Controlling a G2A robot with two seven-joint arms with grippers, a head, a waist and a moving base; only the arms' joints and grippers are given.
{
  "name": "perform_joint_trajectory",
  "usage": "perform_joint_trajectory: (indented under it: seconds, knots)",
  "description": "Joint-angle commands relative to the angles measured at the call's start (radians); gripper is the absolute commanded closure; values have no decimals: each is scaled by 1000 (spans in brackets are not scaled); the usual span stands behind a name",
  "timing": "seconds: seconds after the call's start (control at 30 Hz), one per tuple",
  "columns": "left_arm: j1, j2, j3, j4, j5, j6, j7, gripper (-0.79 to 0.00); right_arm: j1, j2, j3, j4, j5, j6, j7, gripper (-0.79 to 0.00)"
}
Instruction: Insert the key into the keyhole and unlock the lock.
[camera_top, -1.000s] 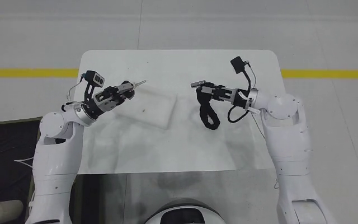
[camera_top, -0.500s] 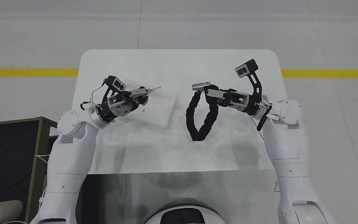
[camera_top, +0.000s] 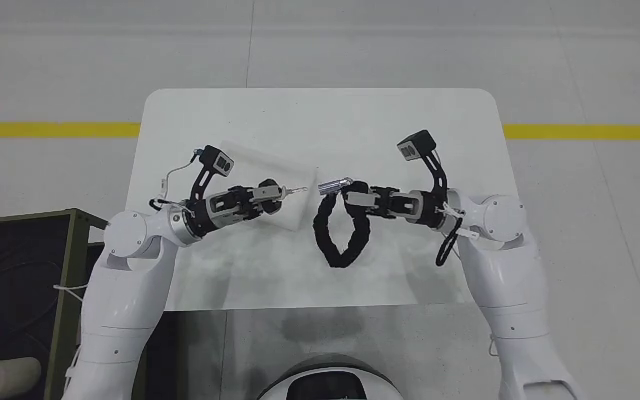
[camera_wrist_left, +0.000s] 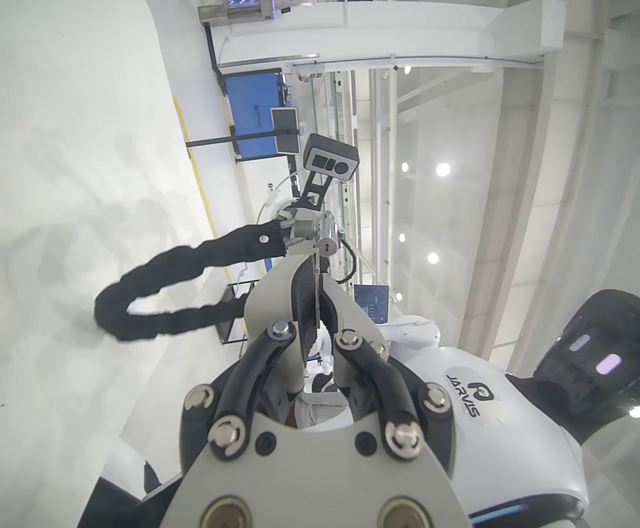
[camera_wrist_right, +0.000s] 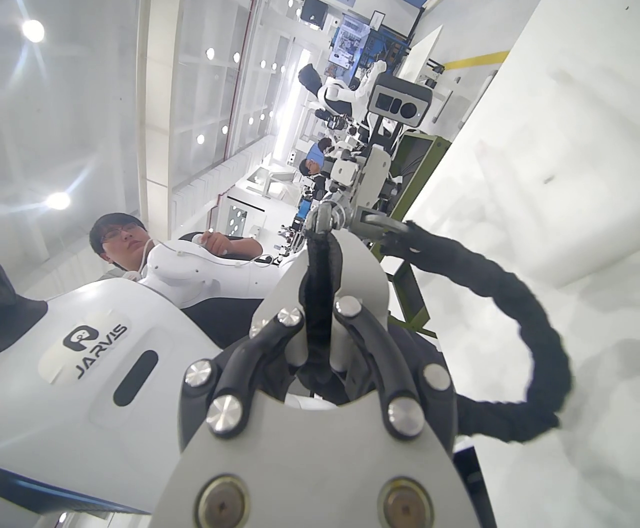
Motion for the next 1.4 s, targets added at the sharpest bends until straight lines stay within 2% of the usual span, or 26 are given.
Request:
perform_joint_trajectory:
  seconds: [0.0, 0.27, 1.37]
  knots:
    - [2, -1, 7, 2, -7, -5, 4, 0, 0, 1, -9, 2, -2, -6, -15, 0]
    - [7, -4, 28, -5, 2, -7, 8, 0, 6, 8, -40, 7, -17, -10, -35, 0]
    - [-3, -8, 28, -1, -11, -2, 25, 0, 15, 39, -78, 12, -4, -30, -84, 0]
